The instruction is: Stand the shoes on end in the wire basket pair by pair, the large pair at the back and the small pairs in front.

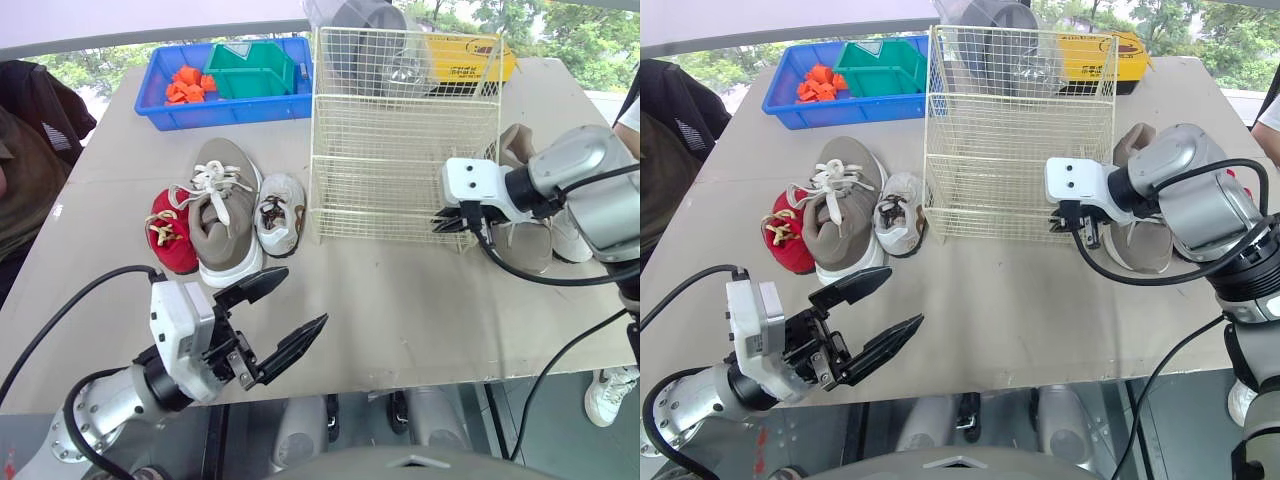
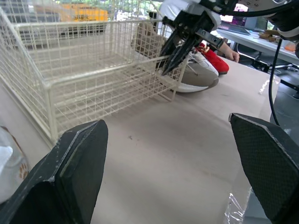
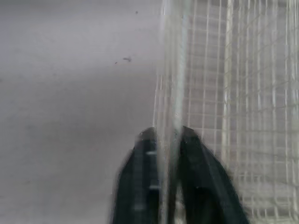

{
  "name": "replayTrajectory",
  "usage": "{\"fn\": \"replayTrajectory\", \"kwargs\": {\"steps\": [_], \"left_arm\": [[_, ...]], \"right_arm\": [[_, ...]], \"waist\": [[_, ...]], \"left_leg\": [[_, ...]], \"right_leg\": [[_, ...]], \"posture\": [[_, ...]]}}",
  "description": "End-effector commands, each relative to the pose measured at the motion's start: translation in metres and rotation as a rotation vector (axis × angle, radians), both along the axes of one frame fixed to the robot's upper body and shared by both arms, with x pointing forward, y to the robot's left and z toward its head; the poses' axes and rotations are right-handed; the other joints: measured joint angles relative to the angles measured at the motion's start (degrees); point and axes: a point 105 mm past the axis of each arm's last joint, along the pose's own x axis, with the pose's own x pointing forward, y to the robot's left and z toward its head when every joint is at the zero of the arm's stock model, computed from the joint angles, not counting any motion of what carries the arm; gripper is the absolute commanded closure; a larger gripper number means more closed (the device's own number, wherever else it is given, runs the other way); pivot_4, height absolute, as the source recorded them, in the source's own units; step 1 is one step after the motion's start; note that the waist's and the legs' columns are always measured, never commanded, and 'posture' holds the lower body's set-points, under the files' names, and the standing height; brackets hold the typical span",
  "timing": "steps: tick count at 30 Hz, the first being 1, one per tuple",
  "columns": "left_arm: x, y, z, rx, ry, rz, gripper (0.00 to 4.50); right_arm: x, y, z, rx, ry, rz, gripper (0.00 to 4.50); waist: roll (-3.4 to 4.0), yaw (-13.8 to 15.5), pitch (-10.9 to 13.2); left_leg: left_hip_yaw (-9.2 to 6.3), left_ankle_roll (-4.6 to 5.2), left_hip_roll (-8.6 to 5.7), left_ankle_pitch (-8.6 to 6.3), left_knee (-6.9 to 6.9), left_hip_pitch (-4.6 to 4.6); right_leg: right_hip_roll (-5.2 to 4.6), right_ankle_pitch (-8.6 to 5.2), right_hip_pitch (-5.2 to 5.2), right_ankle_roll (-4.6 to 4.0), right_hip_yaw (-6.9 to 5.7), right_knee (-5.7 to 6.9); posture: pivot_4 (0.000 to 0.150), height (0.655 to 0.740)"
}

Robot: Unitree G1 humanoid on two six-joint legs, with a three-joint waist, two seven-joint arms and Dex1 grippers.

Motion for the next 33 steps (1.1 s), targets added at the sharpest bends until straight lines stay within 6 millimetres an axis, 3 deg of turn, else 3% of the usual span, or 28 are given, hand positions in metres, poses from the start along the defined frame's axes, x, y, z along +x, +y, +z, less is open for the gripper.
{"fn": "replayTrajectory", "kwargs": {"steps": [1,5,6,11,15,18,22,28,33], "left_arm": [[-0.001,0.009,0.002,-0.012,-0.01,0.065,0.0],[0.005,0.027,0.004,-0.037,-0.019,0.204,0.0],[0.006,0.032,0.005,-0.042,-0.025,0.244,0.0],[0.024,0.07,0.011,-0.105,-0.047,0.585,0.0],[0.036,0.098,0.011,-0.074,-0.026,0.796,0.0],[0.047,0.094,0.009,-0.023,-0.002,0.793,0.0],[0.071,0.093,-0.002,0.066,0.012,0.806,0.0],[0.087,0.083,-0.014,0.142,0.037,0.763,0.0],[0.1,0.088,-0.025,0.164,0.059,0.793,0.0]], "right_arm": [[-0.006,0.0,0.029,0.143,-0.061,0.025,2.09],[-0.018,0.002,0.045,0.309,-0.068,0.073,0.18],[-0.021,0.004,0.049,0.353,-0.067,0.081,0.04],[-0.043,0.022,0.083,0.754,-0.066,0.099,0.04],[-0.064,0.03,0.079,0.949,-0.073,0.156,0.04],[-0.064,0.027,0.067,0.954,-0.067,0.099,0.04],[-0.072,0.013,0.031,0.808,-0.055,0.046,0.04],[-0.087,-0.001,0.024,0.816,-0.025,0.017,0.04],[-0.097,-0.006,0.019,0.803,0.005,0.018,0.04]], "waist": [[0.01,0.13,0.01],[-0.03,0.35,0.01],[-0.03,0.32,0.0],[-0.06,0.29,-0.02],[-0.22,0.46,-0.11],[-0.22,0.67,-0.11],[-0.31,1.56,-0.21],[-0.32,1.09,-0.22],[-0.34,1.57,-0.24]], "left_leg": [[0.0,0.0,0.0,0.0,0.0,0.0],[-0.05,0.03,0.0,-0.02,0.02,-0.01],[-0.05,0.04,0.0,-0.03,0.02,-0.02],[-0.07,0.06,0.02,-0.03,0.04,0.02],[-0.23,0.05,0.04,-0.03,0.03,0.03],[-0.21,0.05,-0.02,-0.03,0.06,0.01],[-0.16,0.05,-0.09,-0.03,0.15,0.08],[-0.06,0.04,0.0,-0.03,0.14,0.1],[-0.11,0.05,0.02,-0.04,0.13,0.09]], "right_leg": [[0.0,0.0,0.0,0.0,-0.01,0.0],[-0.02,0.0,0.02,0.0,-0.04,0.0],[-0.02,0.0,0.03,0.0,-0.03,-0.01],[-0.01,0.0,0.07,0.0,-0.02,0.02],[0.03,0.0,0.14,-0.01,-0.11,0.09],[-0.02,0.01,0.16,-0.01,-0.1,0.07],[-0.06,0.01,0.24,0.0,-0.09,0.07],[0.02,0.02,0.18,0.0,0.01,0.11],[0.03,0.01,0.18,0.0,-0.04,0.1]], "posture": [[0.15,0.74],[0.15,0.74],[0.15,0.74],[0.15,0.74],[0.15,0.74],[0.15,0.74],[0.15,0.74],[0.15,0.74],[0.15,0.74]]}}
